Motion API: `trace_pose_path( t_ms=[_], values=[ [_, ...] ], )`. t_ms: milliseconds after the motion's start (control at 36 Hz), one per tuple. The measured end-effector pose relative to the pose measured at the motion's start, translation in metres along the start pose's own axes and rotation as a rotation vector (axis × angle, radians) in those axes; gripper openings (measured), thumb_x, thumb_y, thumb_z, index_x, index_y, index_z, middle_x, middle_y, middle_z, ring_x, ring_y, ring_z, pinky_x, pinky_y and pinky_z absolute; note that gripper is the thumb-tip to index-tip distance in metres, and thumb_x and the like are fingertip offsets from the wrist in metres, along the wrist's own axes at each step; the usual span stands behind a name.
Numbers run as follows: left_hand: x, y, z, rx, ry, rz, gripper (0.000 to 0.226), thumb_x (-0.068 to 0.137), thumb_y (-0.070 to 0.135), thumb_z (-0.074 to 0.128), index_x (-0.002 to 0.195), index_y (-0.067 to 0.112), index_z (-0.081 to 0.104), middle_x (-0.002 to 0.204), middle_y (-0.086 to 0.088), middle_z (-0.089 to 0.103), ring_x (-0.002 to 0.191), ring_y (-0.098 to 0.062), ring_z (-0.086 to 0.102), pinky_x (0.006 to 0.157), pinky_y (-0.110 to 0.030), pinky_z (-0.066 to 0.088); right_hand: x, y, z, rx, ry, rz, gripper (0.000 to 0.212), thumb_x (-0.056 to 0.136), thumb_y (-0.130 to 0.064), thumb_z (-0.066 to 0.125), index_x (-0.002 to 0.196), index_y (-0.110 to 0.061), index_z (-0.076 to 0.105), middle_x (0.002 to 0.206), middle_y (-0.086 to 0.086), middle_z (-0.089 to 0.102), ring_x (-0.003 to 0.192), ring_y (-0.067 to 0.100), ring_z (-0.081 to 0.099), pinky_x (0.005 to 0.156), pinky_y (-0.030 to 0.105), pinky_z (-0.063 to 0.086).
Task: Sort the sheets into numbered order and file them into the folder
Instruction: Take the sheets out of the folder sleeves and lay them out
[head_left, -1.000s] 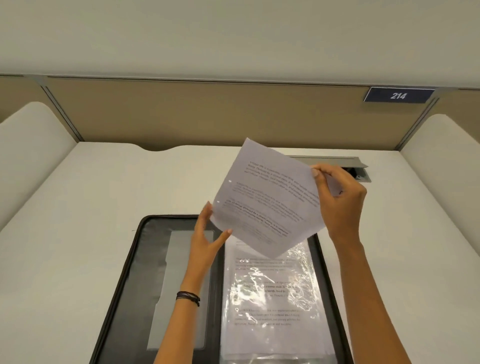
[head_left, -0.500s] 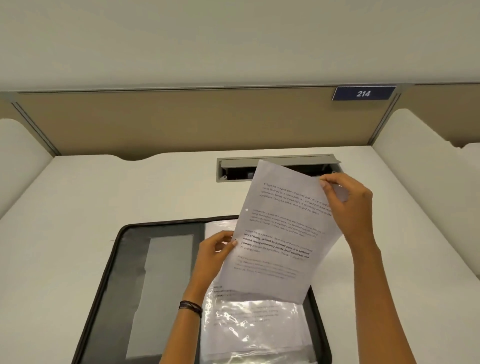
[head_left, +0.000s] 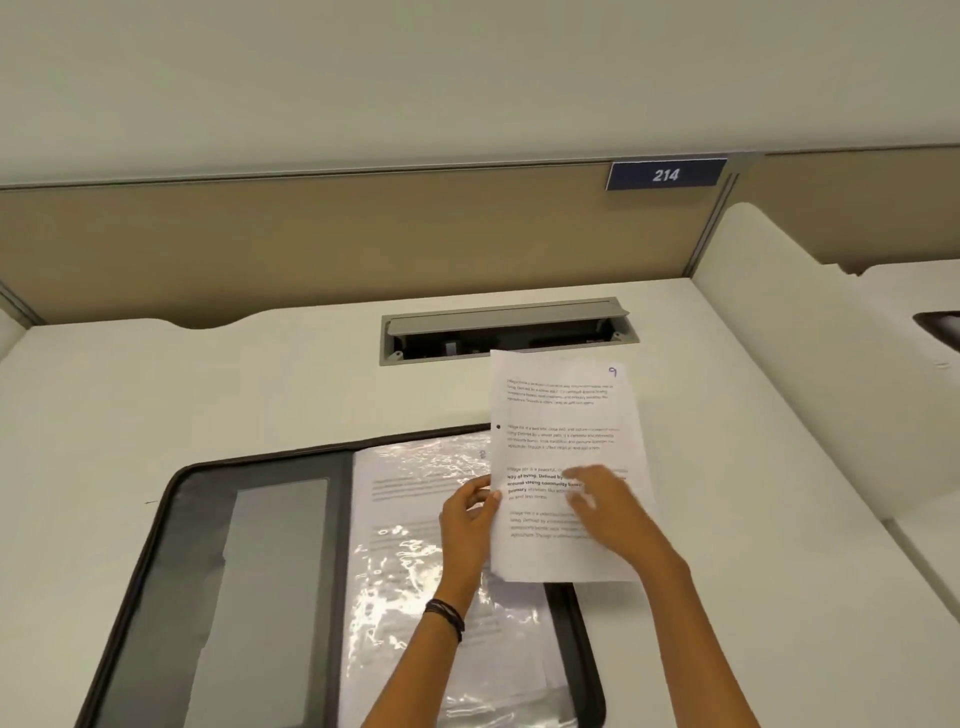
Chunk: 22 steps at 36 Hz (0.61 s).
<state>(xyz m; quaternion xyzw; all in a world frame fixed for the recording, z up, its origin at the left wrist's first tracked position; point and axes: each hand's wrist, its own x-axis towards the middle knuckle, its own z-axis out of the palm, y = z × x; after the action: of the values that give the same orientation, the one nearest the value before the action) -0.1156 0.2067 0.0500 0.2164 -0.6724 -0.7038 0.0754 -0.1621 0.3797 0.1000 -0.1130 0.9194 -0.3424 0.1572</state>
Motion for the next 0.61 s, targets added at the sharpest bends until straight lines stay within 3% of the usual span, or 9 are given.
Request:
trace_pose_path(
  t_ms=[111,278,361,417,444,472,528,611],
  values=[
    [0.004,-0.012,0.022,0.014,-0.027,-0.016,0.013,0.091,0.012,0.062,0.1,0.021,0.065,0.089,-0.003,0.068,0.084,-0.017,0.066,0.068,-0.022,0.056,-0.003,0.02,0.021,-0.068,-0.139,0.104,0.045,0.102,-0.021,0.035,0.147,-0.015,0.028,0.156,0.007,0.015,0.143,0.022,0.019,0.116,0.033,0.017],
    [0.01,-0.019,0.035,0.043,-0.07,-0.003,0.014,0.093,0.015,0.06,0.101,0.025,0.064,0.093,0.001,0.07,0.087,-0.014,0.067,0.078,-0.03,0.057,-0.007,0.05,0.039,-0.113,-0.178,0.208,0.053,0.103,-0.033,0.026,0.151,-0.023,0.007,0.159,0.003,-0.005,0.146,0.021,-0.003,0.118,0.047,0.001],
    [0.011,-0.025,0.031,0.144,-0.06,0.102,0.018,0.095,0.015,0.057,0.109,0.025,0.062,0.106,0.011,0.065,0.101,-0.006,0.061,0.091,-0.023,0.051,-0.009,0.065,0.043,-0.21,-0.147,0.209,0.06,0.1,-0.05,0.011,0.151,-0.022,-0.003,0.158,0.0,-0.014,0.146,0.018,-0.011,0.114,0.053,-0.006],
    [0.014,-0.031,0.025,0.299,-0.055,0.216,0.022,0.097,0.016,0.053,0.116,0.024,0.06,0.121,0.009,0.059,0.116,-0.008,0.052,0.104,-0.025,0.041,-0.007,0.075,0.044,-0.248,-0.103,0.185,0.099,0.071,-0.078,-0.022,0.15,-0.019,-0.009,0.156,-0.002,-0.018,0.145,0.018,-0.014,0.112,0.054,-0.01],
    [0.017,-0.036,0.021,0.397,-0.048,0.266,0.024,0.098,0.018,0.052,0.12,0.023,0.059,0.13,0.009,0.053,0.125,-0.01,0.044,0.112,-0.029,0.031,-0.005,0.081,0.045,-0.281,-0.088,0.182,0.114,0.056,-0.08,-0.032,0.149,-0.018,-0.011,0.155,-0.003,-0.02,0.145,0.018,-0.015,0.112,0.053,-0.01],
    [0.02,-0.039,0.018,0.497,-0.037,0.318,0.026,0.098,0.02,0.05,0.123,0.023,0.058,0.136,0.01,0.046,0.132,-0.009,0.035,0.118,-0.032,0.017,-0.003,0.087,0.045,-0.314,-0.062,0.171,0.112,0.057,-0.078,-0.032,0.148,-0.016,-0.014,0.154,-0.003,-0.022,0.145,0.018,-0.015,0.112,0.053,-0.011],
    [0.028,-0.047,0.011,0.667,-0.03,0.378,0.033,0.098,0.028,0.047,0.131,0.026,0.053,0.144,0.014,0.033,0.14,-0.007,0.018,0.116,-0.029,-0.012,0.003,0.095,0.044,-0.357,-0.016,0.165,0.087,0.075,-0.064,-0.016,0.146,-0.013,-0.017,0.15,-0.004,-0.026,0.145,0.02,-0.014,0.111,0.053,-0.012],
    [0.03,-0.06,-0.003,0.856,-0.058,0.37,0.052,0.097,0.05,0.031,0.143,0.028,0.039,0.153,0.013,0.016,0.144,-0.009,0.004,0.111,-0.027,-0.025,0.011,0.104,0.038,-0.363,0.032,0.168,0.081,0.071,-0.058,-0.017,0.138,-0.013,-0.022,0.154,-0.002,-0.02,0.145,0.02,-0.012,0.11,0.051,-0.014]
  ],
)
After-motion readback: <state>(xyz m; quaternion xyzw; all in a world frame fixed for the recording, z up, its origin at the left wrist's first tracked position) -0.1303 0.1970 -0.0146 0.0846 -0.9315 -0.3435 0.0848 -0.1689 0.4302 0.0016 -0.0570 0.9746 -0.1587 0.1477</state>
